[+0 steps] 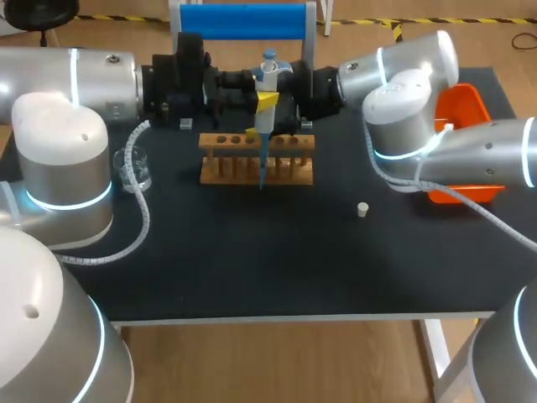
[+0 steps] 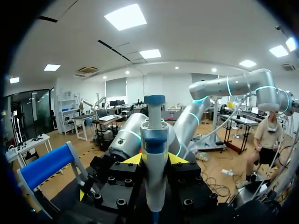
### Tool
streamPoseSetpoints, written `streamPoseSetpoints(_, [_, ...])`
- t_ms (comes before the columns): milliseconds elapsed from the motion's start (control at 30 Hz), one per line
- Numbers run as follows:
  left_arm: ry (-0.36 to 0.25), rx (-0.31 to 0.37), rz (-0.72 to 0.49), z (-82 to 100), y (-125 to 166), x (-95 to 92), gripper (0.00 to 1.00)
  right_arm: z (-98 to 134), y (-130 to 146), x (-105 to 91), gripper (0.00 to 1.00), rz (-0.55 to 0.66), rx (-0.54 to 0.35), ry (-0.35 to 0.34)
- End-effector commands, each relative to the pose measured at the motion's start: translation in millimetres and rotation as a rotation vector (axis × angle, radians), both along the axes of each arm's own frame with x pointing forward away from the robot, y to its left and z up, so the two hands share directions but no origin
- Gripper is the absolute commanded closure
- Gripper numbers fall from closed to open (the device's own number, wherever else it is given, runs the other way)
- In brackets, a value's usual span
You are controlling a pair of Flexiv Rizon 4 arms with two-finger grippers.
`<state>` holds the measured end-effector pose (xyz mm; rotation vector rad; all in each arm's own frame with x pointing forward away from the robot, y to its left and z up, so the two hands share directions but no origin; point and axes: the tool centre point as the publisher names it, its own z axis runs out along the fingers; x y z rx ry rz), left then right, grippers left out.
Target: Invert the test tube, pick up the pipette, mount the tip to pipette, aspirate from beaker and dispense into the tube, eject the tip, return the pipette, and cap with the stopper.
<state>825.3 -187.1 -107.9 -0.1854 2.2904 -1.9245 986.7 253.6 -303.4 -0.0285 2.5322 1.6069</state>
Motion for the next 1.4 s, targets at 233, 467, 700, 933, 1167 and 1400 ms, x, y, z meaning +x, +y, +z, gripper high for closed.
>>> streamPoseSetpoints(233, [-0.001,-0.003,-0.001,-0.4,-0.3,0.6,1.0,31.5,-63.7,-39.5,0.0,0.009,0.047,-0.017])
streamPoseSetpoints(467, [-0.001,-0.003,-0.001,-0.4,-0.3,0.6,1.0,43.8,-90.4,-71.0,0.0,0.049,0.071,-0.015])
streamPoseSetpoints(700, [-0.001,-0.003,-0.001,-0.4,-0.3,0.6,1.0,62.6,-102.4,-98.8,0.0,0.09,0.141,-0.004])
streamPoseSetpoints(933, [-0.001,-0.003,-0.001,-0.4,-0.3,0.6,1.0,81.2,-103.3,-120.6,0.0,0.148,0.25,0.021])
streamPoseSetpoints(1167, [-0.001,-0.003,-0.001,-0.4,-0.3,0.6,1.0,101.3,-97.4,-136.6,0.0,0.18,0.339,0.038])
streamPoseSetpoints(1400, [-0.001,-0.003,-0.001,-0.4,-0.3,0.6,1.0,114.7,-86.1,-147.9,0.0,0.173,0.392,0.083])
